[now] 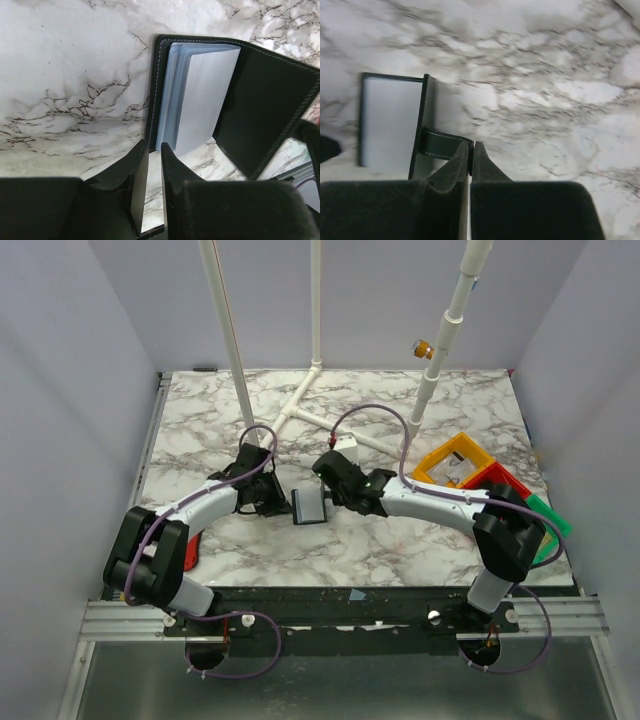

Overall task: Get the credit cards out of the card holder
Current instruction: Open the card holder at the center of the board.

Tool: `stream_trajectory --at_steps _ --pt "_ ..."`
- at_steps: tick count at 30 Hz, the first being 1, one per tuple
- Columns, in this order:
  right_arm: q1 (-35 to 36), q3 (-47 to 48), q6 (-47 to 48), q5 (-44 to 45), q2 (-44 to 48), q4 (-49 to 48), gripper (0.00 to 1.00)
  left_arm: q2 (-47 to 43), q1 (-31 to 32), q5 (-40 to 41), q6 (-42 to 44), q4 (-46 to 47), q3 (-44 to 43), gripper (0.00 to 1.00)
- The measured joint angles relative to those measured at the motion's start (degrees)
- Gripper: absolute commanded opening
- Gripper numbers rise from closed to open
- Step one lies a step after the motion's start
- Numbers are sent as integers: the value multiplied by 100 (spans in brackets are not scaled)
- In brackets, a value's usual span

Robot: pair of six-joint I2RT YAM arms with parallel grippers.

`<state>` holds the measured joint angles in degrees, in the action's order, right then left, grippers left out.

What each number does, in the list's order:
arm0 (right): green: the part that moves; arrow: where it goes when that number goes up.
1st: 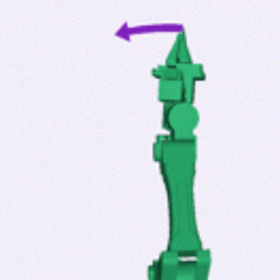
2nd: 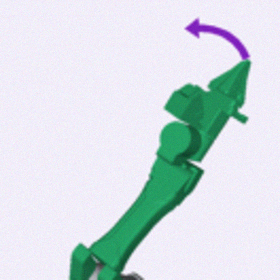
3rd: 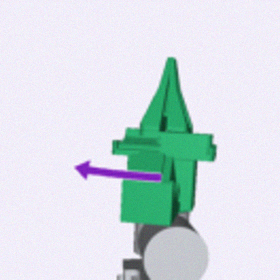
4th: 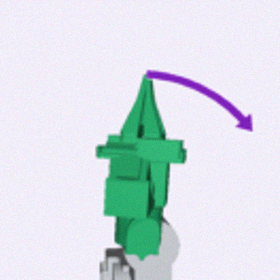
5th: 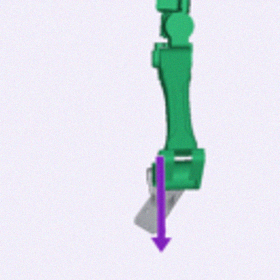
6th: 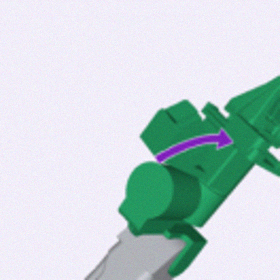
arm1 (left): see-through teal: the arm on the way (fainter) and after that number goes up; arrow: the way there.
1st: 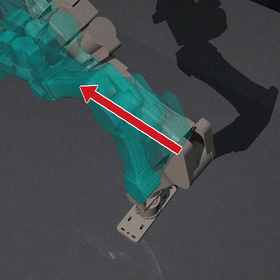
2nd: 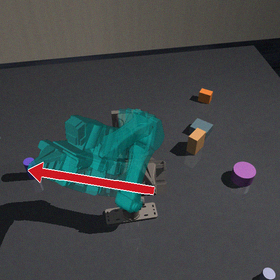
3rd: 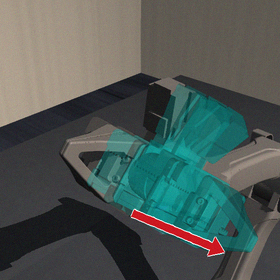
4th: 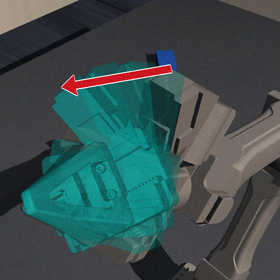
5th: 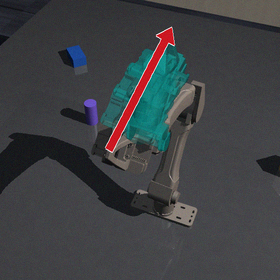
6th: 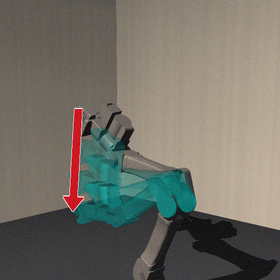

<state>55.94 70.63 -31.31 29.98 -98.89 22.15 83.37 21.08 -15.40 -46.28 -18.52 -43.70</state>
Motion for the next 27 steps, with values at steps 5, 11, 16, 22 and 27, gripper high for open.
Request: stream_trajectory --at_steps 5,11,16,22,27 --pt "-616 -750 -129 26 15 55 1 116 37 0 0 -2 -55 16" --pt "-800 -1040 -232 15 -94 63 1 330 94 4 0 -4 -225 14" --pt "-802 -1040 -232 -11 -229 -13 1 474 125 20 2 -20 -415 12" --pt "-813 -1036 -229 -90 -251 -74 1 828 173 48 24 -55 -743 7" --pt "-815 -1016 -227 -111 -271 -118 1 1156 267 114 44 -85 -951 4"
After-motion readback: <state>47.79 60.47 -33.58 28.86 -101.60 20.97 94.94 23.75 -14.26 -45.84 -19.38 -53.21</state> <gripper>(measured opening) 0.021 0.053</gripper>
